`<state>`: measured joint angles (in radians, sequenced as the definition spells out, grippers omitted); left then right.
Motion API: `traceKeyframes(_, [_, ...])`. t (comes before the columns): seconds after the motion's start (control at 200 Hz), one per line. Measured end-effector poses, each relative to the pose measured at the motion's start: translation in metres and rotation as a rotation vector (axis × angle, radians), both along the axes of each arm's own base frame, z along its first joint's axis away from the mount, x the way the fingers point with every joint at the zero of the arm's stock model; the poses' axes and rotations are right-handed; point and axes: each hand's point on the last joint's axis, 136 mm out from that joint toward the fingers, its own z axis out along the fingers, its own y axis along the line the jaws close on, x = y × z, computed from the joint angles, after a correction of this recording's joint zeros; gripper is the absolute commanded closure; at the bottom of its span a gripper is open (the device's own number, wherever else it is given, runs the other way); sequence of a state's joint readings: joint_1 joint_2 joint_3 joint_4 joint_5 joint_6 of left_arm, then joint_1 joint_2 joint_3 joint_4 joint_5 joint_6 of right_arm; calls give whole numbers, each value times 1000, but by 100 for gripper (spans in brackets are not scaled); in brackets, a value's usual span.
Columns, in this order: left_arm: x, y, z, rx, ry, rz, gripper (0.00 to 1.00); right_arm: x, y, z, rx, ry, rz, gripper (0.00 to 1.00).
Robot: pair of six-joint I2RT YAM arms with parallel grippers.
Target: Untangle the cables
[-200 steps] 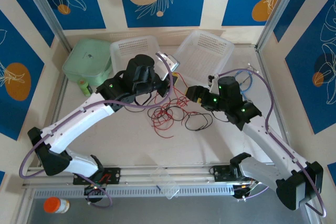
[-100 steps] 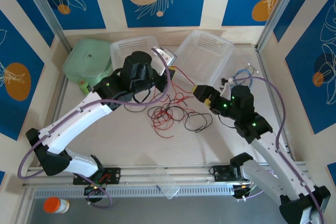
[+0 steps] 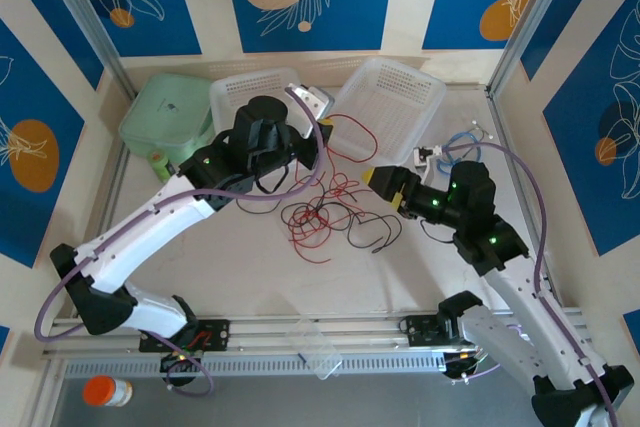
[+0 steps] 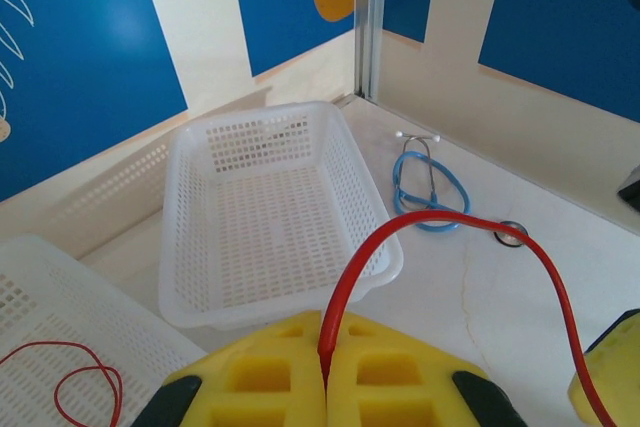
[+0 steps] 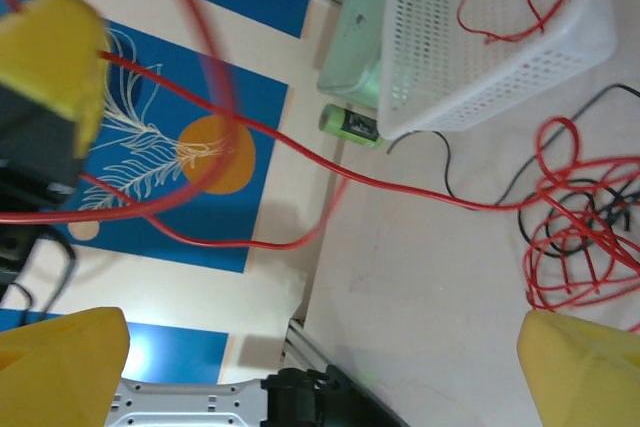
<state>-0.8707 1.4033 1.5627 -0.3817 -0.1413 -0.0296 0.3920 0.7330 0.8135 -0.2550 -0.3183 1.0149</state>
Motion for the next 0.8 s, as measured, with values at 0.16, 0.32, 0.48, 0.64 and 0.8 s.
traceKeyframes(0.16, [3, -3, -8, 15, 11, 3, 100, 1, -8, 19, -6, -2, -51, 10])
traceKeyframes(0.32, [4, -3, -2, 10, 8, 3, 100, 15, -29, -17, -11, 149, -198, 18])
traceKeyframes(0.48, [1, -1, 12, -14, -3, 5, 100, 30, -44, -88, 19, 372, -325, 23])
traceKeyframes(0.64, [-2, 2, 16, -29, 3, 4, 100, 51, -37, -114, 40, 484, -355, 27])
traceKeyframes(0.8, [-4, 2, 17, -37, 5, -1, 100, 72, -24, -111, 56, 510, -347, 32])
